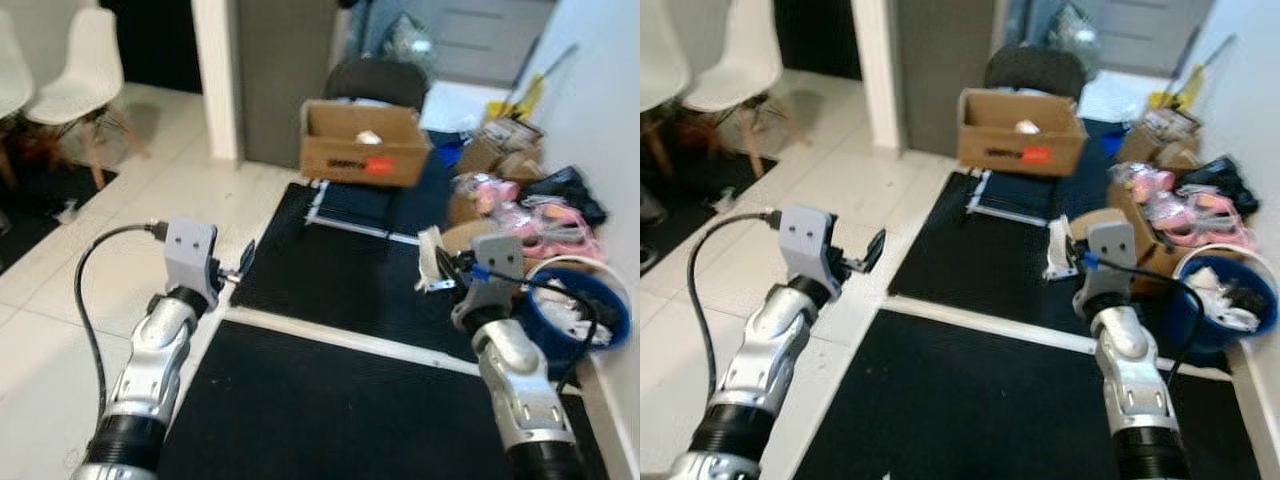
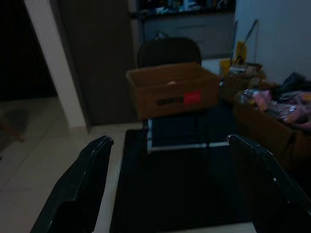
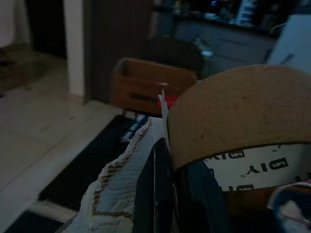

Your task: Picking trash to rubbish bin

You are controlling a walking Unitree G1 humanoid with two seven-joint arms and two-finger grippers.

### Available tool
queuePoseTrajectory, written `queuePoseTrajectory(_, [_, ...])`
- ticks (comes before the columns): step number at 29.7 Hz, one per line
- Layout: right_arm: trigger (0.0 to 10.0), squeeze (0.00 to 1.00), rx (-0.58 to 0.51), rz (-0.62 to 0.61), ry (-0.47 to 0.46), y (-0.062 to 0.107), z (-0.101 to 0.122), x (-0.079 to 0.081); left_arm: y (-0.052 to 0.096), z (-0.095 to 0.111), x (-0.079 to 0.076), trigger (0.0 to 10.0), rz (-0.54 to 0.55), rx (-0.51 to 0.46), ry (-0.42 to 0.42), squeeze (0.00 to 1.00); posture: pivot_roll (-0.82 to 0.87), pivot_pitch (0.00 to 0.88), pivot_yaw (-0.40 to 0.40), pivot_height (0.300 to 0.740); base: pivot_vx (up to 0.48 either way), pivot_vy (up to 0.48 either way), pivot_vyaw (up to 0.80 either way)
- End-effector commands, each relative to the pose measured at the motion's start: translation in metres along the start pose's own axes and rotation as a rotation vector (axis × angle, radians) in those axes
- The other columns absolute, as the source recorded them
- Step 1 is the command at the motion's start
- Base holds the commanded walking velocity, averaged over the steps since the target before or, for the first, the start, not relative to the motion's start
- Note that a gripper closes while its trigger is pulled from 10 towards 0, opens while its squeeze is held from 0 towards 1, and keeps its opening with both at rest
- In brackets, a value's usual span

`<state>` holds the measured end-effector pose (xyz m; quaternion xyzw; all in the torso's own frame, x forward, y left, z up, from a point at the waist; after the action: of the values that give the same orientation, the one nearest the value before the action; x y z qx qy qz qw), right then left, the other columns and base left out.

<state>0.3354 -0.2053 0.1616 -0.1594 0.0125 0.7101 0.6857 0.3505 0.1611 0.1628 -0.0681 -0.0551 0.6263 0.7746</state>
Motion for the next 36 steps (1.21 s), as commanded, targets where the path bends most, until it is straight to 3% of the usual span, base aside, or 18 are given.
queuePoseTrajectory(1, [10.0, 0.00, 0.028, -0.018, 0.004, 0.003, -0.008, 0.000, 0.003, -0.009, 0.000, 10.0, 0.015, 0.028, 0.019, 0.00, -0.11, 0.065, -0.021, 0.740, 0.000, 0.000, -0.80])
queuePoseTrajectory(5, [10.0, 0.00, 0.052, -0.008, -0.006, 0.005, -0.014, 0.004, 0.004, -0.014, -0.012, 10.0, -0.015, 0.040, 0.057, 0.00, -0.11, 0.064, -0.019, 0.740, 0.000, 0.000, -0.80])
queuePoseTrajectory(9, [10.0, 0.00, 0.177, 0.034, -0.022, 0.009, -0.036, 0.014, 0.006, -0.023, -0.021, 10.0, -0.007, 0.076, 0.091, 0.00, -0.11, 0.064, -0.018, 0.740, 0.000, 0.000, -0.40])
queuePoseTrajectory(12, [10.0, 0.00, 0.228, 0.063, -0.084, 0.016, -0.048, 0.024, 0.007, -0.025, -0.029, 10.0, -0.016, 0.080, 0.107, 0.00, -0.10, 0.064, -0.020, 0.740, 0.000, 0.000, 0.00])
queuePoseTrajectory(18, [10.0, 0.00, 0.217, 0.076, -0.081, 0.019, -0.048, 0.034, 0.008, -0.028, -0.034, 10.0, -0.016, 0.088, 0.128, 0.00, -0.10, 0.058, -0.022, 0.740, 0.051, 0.000, 0.00])
queuePoseTrajectory(22, [10.0, 0.00, 0.210, 0.103, -0.090, 0.018, -0.046, 0.044, 0.008, -0.029, -0.036, 10.0, -0.010, 0.094, 0.132, 0.00, -0.10, 0.052, -0.023, 0.740, 0.313, 0.000, 0.00])
queuePoseTrajectory(36, [10.0, 0.00, 0.219, 0.118, -0.084, 0.016, -0.048, 0.045, 0.009, -0.031, -0.028, 10.0, 0.019, 0.112, 0.122, 0.00, -0.10, 0.034, -0.029, 0.740, 0.327, 0.000, 0.00])
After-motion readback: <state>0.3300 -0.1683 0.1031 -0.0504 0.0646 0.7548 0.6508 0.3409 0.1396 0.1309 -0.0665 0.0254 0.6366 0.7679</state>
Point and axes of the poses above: a point about 5 cm out from each wrist's last joint towards the gripper, its own y axis pointing back from the gripper into the wrist, its own z axis along the axis of the wrist's last joint, x = y × z, the point moved 2 cm from there along -y, pointing out of the wrist towards the gripper, and after that the axes turned 7 degrees about y, right-handed, at the moved point
